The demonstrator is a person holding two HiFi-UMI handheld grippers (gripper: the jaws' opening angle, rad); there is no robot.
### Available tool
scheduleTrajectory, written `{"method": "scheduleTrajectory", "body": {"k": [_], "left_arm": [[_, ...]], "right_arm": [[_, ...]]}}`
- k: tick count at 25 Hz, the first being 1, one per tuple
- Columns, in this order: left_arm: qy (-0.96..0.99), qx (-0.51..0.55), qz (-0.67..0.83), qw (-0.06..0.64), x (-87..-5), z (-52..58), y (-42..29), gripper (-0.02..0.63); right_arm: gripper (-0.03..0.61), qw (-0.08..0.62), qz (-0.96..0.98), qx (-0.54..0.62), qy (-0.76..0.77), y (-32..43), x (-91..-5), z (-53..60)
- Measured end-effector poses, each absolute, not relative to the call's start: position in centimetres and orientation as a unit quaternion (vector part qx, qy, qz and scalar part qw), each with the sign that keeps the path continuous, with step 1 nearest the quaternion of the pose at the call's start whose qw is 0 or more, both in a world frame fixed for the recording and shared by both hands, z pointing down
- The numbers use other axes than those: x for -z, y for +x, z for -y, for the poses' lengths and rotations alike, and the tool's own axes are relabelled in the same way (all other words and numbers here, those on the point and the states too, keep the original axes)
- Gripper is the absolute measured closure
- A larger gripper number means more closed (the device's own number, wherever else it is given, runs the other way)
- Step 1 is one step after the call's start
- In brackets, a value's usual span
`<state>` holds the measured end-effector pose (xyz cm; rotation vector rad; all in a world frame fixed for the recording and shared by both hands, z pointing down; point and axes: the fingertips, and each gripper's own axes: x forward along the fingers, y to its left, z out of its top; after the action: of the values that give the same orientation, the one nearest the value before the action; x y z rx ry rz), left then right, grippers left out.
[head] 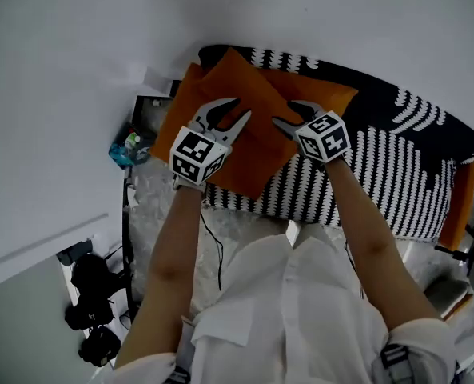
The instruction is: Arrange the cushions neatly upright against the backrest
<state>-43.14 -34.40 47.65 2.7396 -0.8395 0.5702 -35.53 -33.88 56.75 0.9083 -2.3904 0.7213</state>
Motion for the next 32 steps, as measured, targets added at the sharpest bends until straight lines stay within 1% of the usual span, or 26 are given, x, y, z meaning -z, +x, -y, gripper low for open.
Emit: {"method": "scheduleTrajectory", "body": {"k": [10, 17, 20, 21, 25, 28, 32], "left_arm": [[0.935, -0.183, 0.269, 0.138, -48.8, 32.0, -42.2, 0.489], [0.931, -0.169, 0.28, 0.162, -49.4, 30.5, -42.8, 0.489], [0.929, -0.165, 0.287, 0.166, -49.3, 30.0, -43.2, 0.489], [0.928, -0.163, 0.29, 0.167, -49.2, 30.0, -43.4, 0.489], [0.925, -0.156, 0.303, 0.171, -49.1, 29.9, -44.0, 0.489], [0.925, -0.155, 0.302, 0.17, -49.1, 29.6, -43.9, 0.491], [0.927, -0.15, 0.296, 0.172, -48.9, 28.9, -43.3, 0.491]], "right_arm": [[0.286, 0.316, 0.855, -0.273, 0.307, -39.1, -62.7, 39.3], [0.284, 0.373, 0.834, -0.287, 0.287, -40.4, -66.6, 40.5], [0.284, 0.374, 0.835, -0.287, 0.284, -41.0, -67.4, 40.5], [0.29, 0.374, 0.837, -0.283, 0.282, -41.1, -67.4, 40.6], [0.372, 0.376, 0.841, -0.268, 0.281, -41.2, -67.0, 40.5], [0.423, 0.382, 0.843, -0.251, 0.283, -41.2, -66.6, 39.9], [0.46, 0.392, 0.844, -0.22, 0.291, -40.6, -65.7, 38.6]]}}
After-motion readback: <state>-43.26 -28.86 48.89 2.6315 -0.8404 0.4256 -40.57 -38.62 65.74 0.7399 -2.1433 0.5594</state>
